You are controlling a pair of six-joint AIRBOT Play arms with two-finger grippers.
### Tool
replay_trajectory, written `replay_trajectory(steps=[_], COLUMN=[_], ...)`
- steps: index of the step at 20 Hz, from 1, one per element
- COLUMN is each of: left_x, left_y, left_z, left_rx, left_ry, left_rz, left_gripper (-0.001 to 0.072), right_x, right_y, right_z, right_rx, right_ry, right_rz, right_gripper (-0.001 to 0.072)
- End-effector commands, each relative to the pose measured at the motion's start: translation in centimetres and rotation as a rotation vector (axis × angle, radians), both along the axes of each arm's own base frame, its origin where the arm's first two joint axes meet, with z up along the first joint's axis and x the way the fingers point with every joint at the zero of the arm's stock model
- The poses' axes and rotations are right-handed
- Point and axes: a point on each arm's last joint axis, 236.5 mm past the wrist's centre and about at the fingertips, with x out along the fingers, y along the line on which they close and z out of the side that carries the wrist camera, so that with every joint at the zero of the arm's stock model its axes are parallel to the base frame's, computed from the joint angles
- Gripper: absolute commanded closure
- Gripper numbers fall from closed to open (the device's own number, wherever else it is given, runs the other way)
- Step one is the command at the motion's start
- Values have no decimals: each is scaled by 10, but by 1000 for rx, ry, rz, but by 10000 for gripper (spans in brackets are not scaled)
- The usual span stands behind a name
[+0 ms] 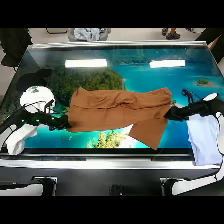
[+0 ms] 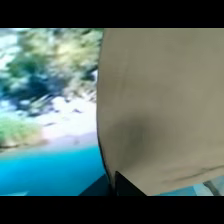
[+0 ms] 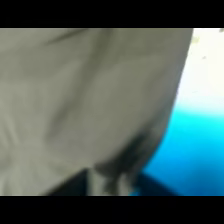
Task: Fold the shirts.
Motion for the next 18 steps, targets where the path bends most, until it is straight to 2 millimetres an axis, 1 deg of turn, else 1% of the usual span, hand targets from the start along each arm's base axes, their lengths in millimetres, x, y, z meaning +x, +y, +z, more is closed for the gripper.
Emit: replay_trajectory(steps=[1, 2, 3, 4, 5, 6, 7, 8, 9, 10, 11, 12, 13, 14, 15, 16, 17, 18], left_x=[1, 3, 8, 21, 40, 59, 78, 91, 96, 90, 73, 48, 17, -19, -48, -73, -93, -106], left_y=[-2, -1, 0, 4, 8, 14, 20, 25, 29, 33, 40, 48, 54, 55, 50, 45, 42, 41], left_z=[4, 6, 14, 32, 62, 100, 152, 211, 284, 356, 434, 499, 554, 594, 615, 624, 630, 634], left_rx=[-12, -12, -12, -8, 11, 38, 78, 117, 163, 210, 267, 313, 343, 357, 350, 342, 347, 353], left_ry=[-6, -11, -35, -90, -186, -299, -441, -589, -769, -942, -1125, -1281, -1416, -1524, -1588, -1621, -1645, -1664], left_rz=[0, -3, -22, -29, -35, -36, -38, -38, -33, -19, 32, 103, 169, 215, 229, 234, 229, 230], left_gripper=[679, 679, 680, 681, 682, 683, 683, 682, 682, 682, 681, 681, 681, 681, 682, 682, 682, 682], right_x=[7, 10, 12, 16, 21, 28, 38, 47, 51, 47, 33, 10, -27, -69, -106, -137, -163, -181], right_y=[6, 4, 4, 3, 2, -2, -7, -12, -13, -12, -8, -3, 3, 9, 13, 16, 20, 25], right_z=[-5, -1, 12, 31, 56, 92, 137, 188, 253, 322, 401, 474, 540, 589, 617, 630, 636, 639], right_rx=[38, 26, 16, 7, -13, -56, -122, -203, -291, -375, -482, -599, -725, -832, -894, -926, -962, -991], right_ry=[-2, -31, -75, -128, -195, -281, -390, -515, -658, -802, -990, -1175, -1341, -1464, -1526, -1547, -1555, -1563], right_rz=[-35, -21, 41, 102, 165, 223, 255, 272, 268, 230, 188, 144, 91, 32, -37, -96, -118, -117], right_gripper=[676, 671, 672, 672, 672, 672, 672, 672, 672, 672, 672, 672, 672, 672, 672, 673, 673, 673])
